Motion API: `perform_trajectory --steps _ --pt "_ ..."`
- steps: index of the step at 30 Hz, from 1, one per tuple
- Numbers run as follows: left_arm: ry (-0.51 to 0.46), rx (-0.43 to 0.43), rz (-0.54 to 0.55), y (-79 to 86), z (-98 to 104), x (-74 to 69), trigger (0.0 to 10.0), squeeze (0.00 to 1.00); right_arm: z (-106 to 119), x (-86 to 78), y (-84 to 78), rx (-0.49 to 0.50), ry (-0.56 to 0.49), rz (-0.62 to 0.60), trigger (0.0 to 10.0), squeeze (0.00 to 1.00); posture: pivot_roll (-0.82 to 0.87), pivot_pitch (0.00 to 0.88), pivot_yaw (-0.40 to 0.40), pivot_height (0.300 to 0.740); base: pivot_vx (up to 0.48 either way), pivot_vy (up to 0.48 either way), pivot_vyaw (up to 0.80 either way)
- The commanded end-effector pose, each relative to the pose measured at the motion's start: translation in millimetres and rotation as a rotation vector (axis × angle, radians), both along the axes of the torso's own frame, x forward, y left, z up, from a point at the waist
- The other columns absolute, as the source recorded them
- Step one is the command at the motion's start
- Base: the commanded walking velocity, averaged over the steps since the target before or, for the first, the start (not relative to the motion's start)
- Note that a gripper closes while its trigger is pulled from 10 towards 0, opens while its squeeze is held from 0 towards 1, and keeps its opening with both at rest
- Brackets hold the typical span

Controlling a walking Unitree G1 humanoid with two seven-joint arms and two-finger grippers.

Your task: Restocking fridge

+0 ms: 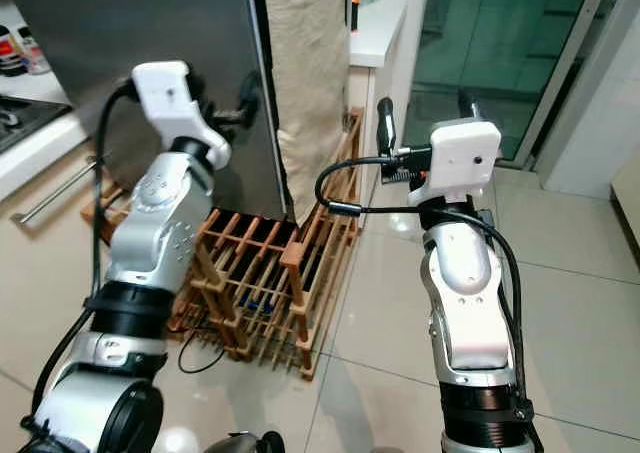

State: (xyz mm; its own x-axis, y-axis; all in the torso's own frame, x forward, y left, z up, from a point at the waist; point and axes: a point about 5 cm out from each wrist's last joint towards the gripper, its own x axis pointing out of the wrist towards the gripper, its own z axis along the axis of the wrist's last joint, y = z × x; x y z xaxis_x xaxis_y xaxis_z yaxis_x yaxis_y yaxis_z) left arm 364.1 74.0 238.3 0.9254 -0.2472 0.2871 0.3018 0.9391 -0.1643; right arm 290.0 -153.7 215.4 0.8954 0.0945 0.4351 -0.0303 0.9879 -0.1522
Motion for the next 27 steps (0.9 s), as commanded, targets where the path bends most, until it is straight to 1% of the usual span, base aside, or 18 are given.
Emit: perform_trajectory --steps 1,3,7,10,11,12,13,15,16,17,18,19,20,22,23,25,26,27 --pt "0.03 0.019 0.018 2.0 -6 6.5 10.0 0.0 0 0.3 0.1 0.004 0.002 -0.001 10.0 0.0 -0.22 0.0 0.101 0.74 0.0 0.0 0.0" --pt "0.072 0.019 0.05 2.6 -11 17.3 10.0 0.0 -2 0.6 -0.2 0.005 0.009 -0.002 10.0 0.0 -0.22 0.0 0.101 0.74 0.0 0.0 0.0" --pt "0.121 -0.011 0.081 9.3 -14 25.7 10.0 0.0 -6 -0.5 0.2 0.002 0.018 -0.001 10.0 0.0 -0.24 0.0 0.12 0.74 0.0 0.0 0.0" --pt "0.036 -0.008 0.116 45.2 -14 13.8 10.0 0.0 -5 -14.8 -6.6 0.016 0.005 -0.02 10.0 0.0 -0.25 0.0 0.137 0.74 0.0 0.0 0.0" --pt "0.036 -0.008 0.116 45.2 -14 13.8 10.0 0.0 -5 -14.8 -6.6 0.016 0.005 -0.02 10.0 0.0 -0.25 0.0 0.137 0.74 0.0 0.0 0.0" --pt "-0.023 -0.005 0.169 76.7 -21 -8.5 10.0 0.0 -12 -35.9 -13.9 -0.015 -0.012 -0.056 10.0 0.0 -0.25 0.0 0.137 0.74 0.0 0.0 0.0" --pt "-0.038 -0.003 0.182 83.6 -23 -15.1 10.0 0.0 -14 -42.1 -15.2 -0.027 -0.017 -0.062 10.0 0.0 -0.25 0.0 0.138 0.74 0.0 0.0 0.0" --pt "-0.087 0.039 0.199 95.6 -31 -40.6 10.0 0.0 -19 -56.5 -17.2 -0.047 -0.008 -0.06 10.0 0.0 -0.25 0.0 0.126 0.74 0.0 0.0 0.0" --pt "-0.085 0.091 0.179 97.8 -47 -65.2 10.0 0.0 -28 -65.0 -24.4 -0.04 0.029 -0.088 10.0 0.0 -0.24 0.0 0.114 0.74 0.0 0.0 0.0" --pt "-0.085 0.091 0.179 97.8 -47 -65.2 10.0 0.0 -28 -65.0 -24.4 -0.04 0.029 -0.088 10.0 0.0 -0.24 0.0 0.114 0.74 0.0 0.0 0.0" --pt "-0.039 0.136 0.171 99.3 -62 -73.9 10.0 0.0 -38 -66.4 -30.4 -0.018 0.076 -0.111 10.0 0.0 -0.23 0.0 0.107 0.74 0.0 0.0 0.0" --pt "0.048 0.182 0.139 103.0 -85 -85.5 10.0 0.0 -58 -69.9 -41.7 0.032 0.166 -0.144 10.0 0.0 -0.21 0.0 0.076 0.74 0.0 0.0 0.0" --pt "0.048 0.182 0.139 103.0 -85 -85.5 10.0 0.0 -58 -69.9 -41.7 0.032 0.166 -0.144 10.0 0.0 -0.21 0.0 0.076 0.74 0.0 0.0 0.0" --pt "0.164 0.242 0.143 125.7 -115 -111.2 10.0 0.0 -80 -84.7 -52.0 0.085 0.285 -0.156 10.0 0.0 -0.19 0.0 0.061 0.74 0.0 0.0 0.0" --pt "0.164 0.242 0.143 125.7 -115 -111.2 10.0 0.0 -80 -84.7 -52.0 0.085 0.285 -0.156 10.0 0.0 -0.19 0.0 0.061 0.74 0.0 0.0 0.0" --pt "0.189 0.269 0.138 133.9 -120 -132.5 10.0 0.0 -88 -97.5 -54.8 0.076 0.339 -0.145 10.0 0.0 -0.18 0.0 0.05 0.74 0.0 0.0 0.0" --pt "0.189 0.269 0.138 133.9 -120 -132.5 10.0 0.0 -88 -97.5 -54.8 0.076 0.339 -0.145 10.0 0.0 -0.18 0.0 0.05 0.74 0.0 0.0 0.0" --pt "0.147 0.248 0.125 127.4 -104 -140.4 10.0 0.0 -90 -109.2 -54.2 0.056 0.37 -0.136 10.0 0.0 -0.17 0.0 0.043 0.74 0.0 0.0 0.0"
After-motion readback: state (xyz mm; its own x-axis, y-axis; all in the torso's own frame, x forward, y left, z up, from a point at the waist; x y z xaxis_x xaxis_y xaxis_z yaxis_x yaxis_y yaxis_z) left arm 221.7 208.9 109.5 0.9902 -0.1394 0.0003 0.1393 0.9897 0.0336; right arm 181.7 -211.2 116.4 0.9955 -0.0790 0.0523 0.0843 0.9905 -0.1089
